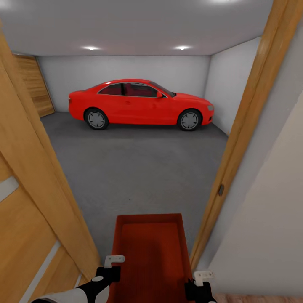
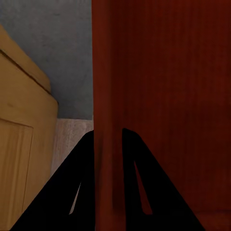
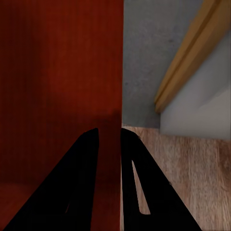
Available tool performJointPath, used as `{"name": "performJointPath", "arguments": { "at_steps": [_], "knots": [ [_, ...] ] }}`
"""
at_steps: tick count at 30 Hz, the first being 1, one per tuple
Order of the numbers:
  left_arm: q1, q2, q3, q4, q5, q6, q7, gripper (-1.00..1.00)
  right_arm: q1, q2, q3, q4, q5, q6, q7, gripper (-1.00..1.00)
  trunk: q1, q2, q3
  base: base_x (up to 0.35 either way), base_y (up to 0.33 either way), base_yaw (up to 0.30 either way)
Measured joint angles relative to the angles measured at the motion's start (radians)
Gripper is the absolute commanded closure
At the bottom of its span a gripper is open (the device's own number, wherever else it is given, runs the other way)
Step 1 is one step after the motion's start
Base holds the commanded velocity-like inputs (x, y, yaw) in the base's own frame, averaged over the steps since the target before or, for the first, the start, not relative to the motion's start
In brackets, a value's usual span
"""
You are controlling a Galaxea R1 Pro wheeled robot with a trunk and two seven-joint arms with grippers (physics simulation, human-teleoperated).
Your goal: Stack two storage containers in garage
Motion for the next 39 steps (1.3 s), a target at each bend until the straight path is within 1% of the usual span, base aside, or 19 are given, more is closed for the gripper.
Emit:
{"name": "performJointPath", "arguments": {
  "at_steps": [10,23,25,29,31,39],
  "knots": [
    [-0.003,-0.001,-0.001,0.000,0.000,0.000,0.000,1.00,0.000,-0.001,0.001,-0.004,-0.003,0.000,-0.001,1.00,0.000,0.000,0.000,0.294,0.000,0.000],
    [-0.003,0.000,0.000,0.000,0.000,0.001,0.000,1.00,0.000,-0.001,0.001,-0.005,-0.002,0.001,-0.001,1.00,0.000,0.000,0.000,0.017,0.002,0.000],
    [-0.002,-0.003,-0.006,0.000,0.008,-0.001,0.002,1.00,0.000,-0.004,0.002,-0.006,-0.002,0.001,0.003,1.00,0.000,0.000,0.000,0.102,0.118,0.000],
    [-0.003,0.002,0.005,0.000,-0.007,0.001,-0.001,1.00,0.000,0.002,0.002,-0.004,-0.002,0.002,-0.004,1.00,0.000,0.000,0.000,0.089,0.105,0.000],
    [-0.003,-0.001,-0.001,0.000,0.002,0.000,0.000,1.00,0.000,-0.001,0.001,-0.006,-0.002,0.002,0.000,1.00,0.000,0.000,0.000,0.012,0.014,0.000],
    [-0.002,-0.001,-0.001,0.000,0.001,0.000,0.000,1.00,0.000,-0.001,0.001,-0.004,-0.002,0.002,0.000,1.00,0.000,0.000,0.000,0.039,0.002,0.000]
  ]
}}
